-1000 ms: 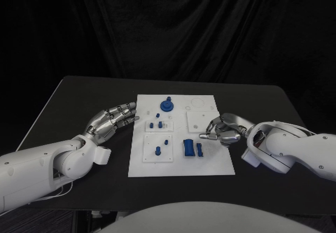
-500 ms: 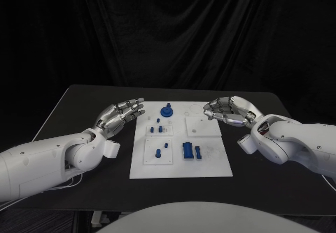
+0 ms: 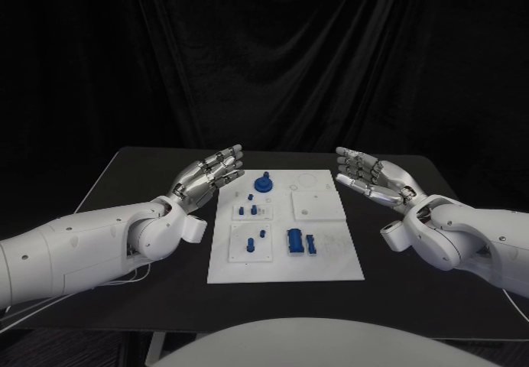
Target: Assemble the parts on the task board
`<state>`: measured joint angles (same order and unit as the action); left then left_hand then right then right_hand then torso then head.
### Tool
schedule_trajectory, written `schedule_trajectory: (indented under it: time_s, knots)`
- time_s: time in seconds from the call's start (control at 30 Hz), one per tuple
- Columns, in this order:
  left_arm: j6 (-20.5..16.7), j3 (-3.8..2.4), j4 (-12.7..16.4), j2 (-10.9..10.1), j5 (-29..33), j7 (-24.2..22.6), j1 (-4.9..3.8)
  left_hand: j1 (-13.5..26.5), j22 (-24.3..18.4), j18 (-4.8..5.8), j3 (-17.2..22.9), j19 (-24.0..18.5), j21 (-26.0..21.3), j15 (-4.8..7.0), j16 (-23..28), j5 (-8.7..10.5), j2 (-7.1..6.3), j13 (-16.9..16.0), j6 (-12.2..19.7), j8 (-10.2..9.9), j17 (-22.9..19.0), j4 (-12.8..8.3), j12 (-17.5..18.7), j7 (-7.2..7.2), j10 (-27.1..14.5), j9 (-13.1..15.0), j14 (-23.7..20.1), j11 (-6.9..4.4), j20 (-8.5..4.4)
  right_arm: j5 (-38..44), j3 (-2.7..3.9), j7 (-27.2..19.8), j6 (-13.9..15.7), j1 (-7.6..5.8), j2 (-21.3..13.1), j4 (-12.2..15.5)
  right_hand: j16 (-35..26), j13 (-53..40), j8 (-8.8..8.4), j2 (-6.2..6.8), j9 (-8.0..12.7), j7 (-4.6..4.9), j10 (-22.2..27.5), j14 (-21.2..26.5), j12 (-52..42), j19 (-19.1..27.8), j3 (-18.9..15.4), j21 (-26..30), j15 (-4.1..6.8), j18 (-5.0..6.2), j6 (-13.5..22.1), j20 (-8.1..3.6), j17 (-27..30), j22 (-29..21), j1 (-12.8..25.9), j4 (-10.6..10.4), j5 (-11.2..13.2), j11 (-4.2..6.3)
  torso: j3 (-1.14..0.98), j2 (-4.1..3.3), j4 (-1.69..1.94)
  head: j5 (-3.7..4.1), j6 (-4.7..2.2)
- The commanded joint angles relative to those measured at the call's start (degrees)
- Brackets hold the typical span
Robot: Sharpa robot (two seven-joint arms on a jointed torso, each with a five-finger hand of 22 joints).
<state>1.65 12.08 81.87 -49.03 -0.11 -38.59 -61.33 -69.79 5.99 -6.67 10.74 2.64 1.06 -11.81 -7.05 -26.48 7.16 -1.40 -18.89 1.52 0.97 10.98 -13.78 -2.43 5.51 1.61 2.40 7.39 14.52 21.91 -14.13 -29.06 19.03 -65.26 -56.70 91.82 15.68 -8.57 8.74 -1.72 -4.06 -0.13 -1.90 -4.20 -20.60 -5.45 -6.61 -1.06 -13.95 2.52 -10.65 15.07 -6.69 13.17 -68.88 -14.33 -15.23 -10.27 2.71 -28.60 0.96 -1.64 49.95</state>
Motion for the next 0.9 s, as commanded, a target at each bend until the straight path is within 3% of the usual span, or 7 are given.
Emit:
schedule_trajectory:
  time_s: [0.03,0.17,0.2,0.5,0.53,0.83,0.9]
  knots:
    - [-1.4,-0.32,0.3,-0.1,0.0,0.1,0.04,21.5,-1.8,2.00,-3.3,-2.6,-1.1,3.65,2.2,8.18,-2.21,1.4,5.8,-1.5,-1.0,-3.4,4.2,2.43,-5.5,-1.6,-2.4,-2.28,-4.45,-1.0,0.70,0.2,1.5,0.07,0.6,0.1,-4.9,2.7,-2.70,1.72,4.1,0.13,1.9,4.2,6.3,5.4,2.0,1.1,4.31,-2.52,3.3,-4.64,2.1,-4.1,21.3,4.4,4.7,3.17,-0.05,-0.29,0.00,0.12,-0.67]
    - [-5.1,-1.30,0.9,0.3,0.0,0.8,0.13,29.6,-6.0,2.42,-4.6,-2.6,-1.1,4.89,3.0,11.26,-3.00,1.4,8.0,-1.5,-1.0,-4.7,5.9,2.43,-5.5,-1.6,-2.4,-3.24,-6.06,-4.3,2.82,0.1,5.2,0.87,2.4,-0.2,-6.7,3.6,-3.72,1.72,4.1,0.13,1.9,4.2,8.7,5.4,6.6,1.1,5.84,-2.52,4.5,-6.41,6.7,-5.6,29.3,6.1,6.5,4.29,-0.38,-0.58,-0.12,0.31,-2.53]
    - [-6.3,-1.61,1.1,0.4,0.0,1.0,0.16,31.3,-6.0,6.67,-4.8,-2.6,-1.1,5.24,7.1,11.89,-7.16,1.4,8.5,-1.5,-1.0,-4.9,6.2,2.43,-5.5,-1.6,-2.4,-7.39,-6.44,-5.3,3.47,0.0,6.4,1.11,2.9,-0.3,-7.0,3.9,-3.94,1.72,4.1,0.13,1.9,4.2,9.2,5.4,6.6,1.1,6.11,-2.52,4.8,-6.73,6.7,-5.9,30.9,6.5,6.8,4.56,-0.48,-0.66,-0.15,0.37,-3.10]
    - [-21.6,-5.67,3.8,1.9,0.1,4.0,0.55,43.1,-6.0,6.67,-6.7,-2.6,-1.1,7.03,7.1,16.37,-7.16,1.4,11.6,-1.5,-1.0,-6.7,8.5,2.43,-5.5,-1.6,-2.4,-7.39,-8.90,-17.1,11.05,-0.5,19.7,3.95,9.4,-1.4,-9.7,8.6,-8.74,1.72,4.1,0.13,1.9,4.2,12.7,5.4,6.6,1.1,8.52,-2.52,6.4,-9.18,6.7,-8.1,42.6,8.8,9.4,6.14,-1.82,-1.81,-0.63,1.13,-10.56]
    - [-24.2,-6.37,4.3,2.2,0.1,4.6,0.62,44.5,-6.0,6.67,-10.7,-2.6,-1.1,7.40,7.1,16.92,-7.16,1.4,12.0,-1.5,-1.0,-11.0,8.8,2.43,-5.5,-1.6,-2.4,-7.39,-9.19,-18.4,11.91,-0.6,21.2,4.27,10.1,-1.5,-10.0,8.6,-8.74,1.72,4.1,0.13,1.9,4.2,13.2,5.4,6.6,1.1,8.83,-2.52,6.6,-9.53,6.7,-8.4,44.0,9.1,9.7,10.27,-2.00,-1.97,-0.70,1.23,-11.60]
    - [-38.9,-10.25,6.9,3.7,0.1,7.4,0.99,51.9,-6.0,6.67,-10.7,-2.6,-1.1,11.81,7.1,19.71,-7.16,1.4,13.9,-1.5,-1.0,-11.0,13.8,2.43,-5.5,-1.6,-2.4,-7.39,-14.52,-21.9,14.13,-0.7,25.1,5.10,12.0,-1.9,-11.7,8.6,-8.74,1.72,4.1,0.13,1.9,4.2,15.3,5.4,6.6,1.1,13.95,-2.52,10.6,-10.93,6.7,-13.2,51.2,14.3,15.2,10.27,-2.67,-2.54,-0.94,1.61,-15.32]
    - [-41.1,-10.85,7.3,3.9,0.1,7.9,1.05,53.3,-6.0,6.67,-10.7,-2.6,-1.1,11.81,7.1,20.23,-7.16,1.4,14.3,-1.5,-1.0,-11.0,13.8,2.43,-5.5,-1.6,-2.4,-7.39,-14.52,-21.9,14.13,-0.7,25.1,5.10,12.0,-1.9,-15.7,8.6,-8.74,1.72,4.1,0.13,1.9,4.2,15.8,5.4,6.6,1.1,13.95,-2.52,10.6,-15.07,6.7,-13.2,52.6,14.3,15.2,10.27,-2.71,-2.57,-0.95,1.63,-15.54]
